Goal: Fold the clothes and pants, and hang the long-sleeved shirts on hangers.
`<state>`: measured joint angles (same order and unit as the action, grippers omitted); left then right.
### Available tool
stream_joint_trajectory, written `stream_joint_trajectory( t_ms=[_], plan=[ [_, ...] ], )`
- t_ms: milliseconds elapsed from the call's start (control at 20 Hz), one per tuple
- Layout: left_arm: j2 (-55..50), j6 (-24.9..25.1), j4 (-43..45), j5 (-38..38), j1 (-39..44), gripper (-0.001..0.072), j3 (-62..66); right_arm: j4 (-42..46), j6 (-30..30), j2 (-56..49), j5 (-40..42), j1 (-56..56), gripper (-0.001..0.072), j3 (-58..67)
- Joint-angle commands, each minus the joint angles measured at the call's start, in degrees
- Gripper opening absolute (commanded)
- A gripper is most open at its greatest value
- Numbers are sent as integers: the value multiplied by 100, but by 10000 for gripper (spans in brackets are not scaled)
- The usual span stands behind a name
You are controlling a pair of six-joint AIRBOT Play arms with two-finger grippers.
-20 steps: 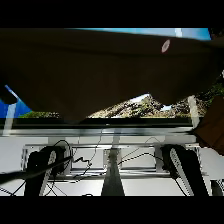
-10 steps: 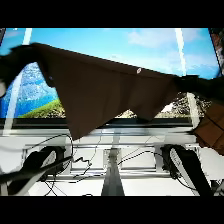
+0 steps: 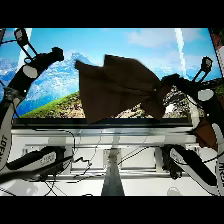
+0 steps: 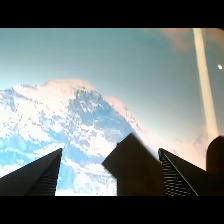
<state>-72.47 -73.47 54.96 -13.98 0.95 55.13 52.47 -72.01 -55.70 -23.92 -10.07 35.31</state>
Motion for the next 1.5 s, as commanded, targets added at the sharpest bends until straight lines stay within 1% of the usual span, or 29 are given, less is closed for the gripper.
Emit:
stream_joint_trajectory(
  t_ms=[0,100,150,200,250,300,400,500,700,750,800,850,900,950,1000,1050,1100,1150,1300,1450],
  plan=[
    [92,105,-55,-2085,-155,703,24,223,7,-138,570,-26,549,-42],
    [151,31,-52,-3945,-378,691,17,374,7,-138,463,-142,549,-44],
    [149,22,-48,-4739,-448,691,-35,376,7,-138,404,-214,550,-44],
    [149,22,4,-5316,-457,687,-168,380,7,-138,389,-269,550,-44],
    [149,15,-28,-5611,-396,660,-417,387,7,-138,393,-315,550,-44],
    [149,-28,-107,-5672,-293,634,-713,426,7,-138,400,-317,550,-44],
    [149,-20,-398,-5554,-13,634,-1410,466,7,-138,332,-315,550,-44],
    [149,-17,-511,-5318,262,634,-1926,481,9,-138,245,-315,549,-44],
    [111,-22,-625,-4568,1038,632,-2269,479,7,-138,186,-315,549,-44],
    [81,-22,-717,-4393,1239,605,-2269,479,7,-138,153,-315,549,-44],
    [26,-22,-846,-4225,1427,488,-2269,479,7,-138,90,-315,549,-44],
    [-44,-24,-922,-4087,1580,414,-2269,479,7,-138,15,-315,550,-44],
    [-116,-28,-920,-4015,1668,394,-2264,479,7,-138,-79,-315,550,-44],
    [-179,-26,-920,-4000,1692,277,-2264,481,7,-138,-149,-315,549,-44],
    [-181,-20,-918,-3998,1672,137,-2262,481,7,-138,-221,-315,549,-44],
    [-153,-20,-918,-4015,1602,32,-2223,501,7,-136,-334,-315,548,-42],
    [-101,17,-920,-4030,1513,16,-2129,647,-66,-146,-629,-343,519,-2],
    [9,50,-916,-4039,1399,16,-1963,831,-234,-149,-990,-413,436,63],
    [557,199,-916,-4070,992,16,-1182,1397,-295,-149,-2052,-970,434,275],
    [1215,199,-914,-4054,575,16,-337,1440,-262,-151,-2848,-1803,434,289]
  ],
)
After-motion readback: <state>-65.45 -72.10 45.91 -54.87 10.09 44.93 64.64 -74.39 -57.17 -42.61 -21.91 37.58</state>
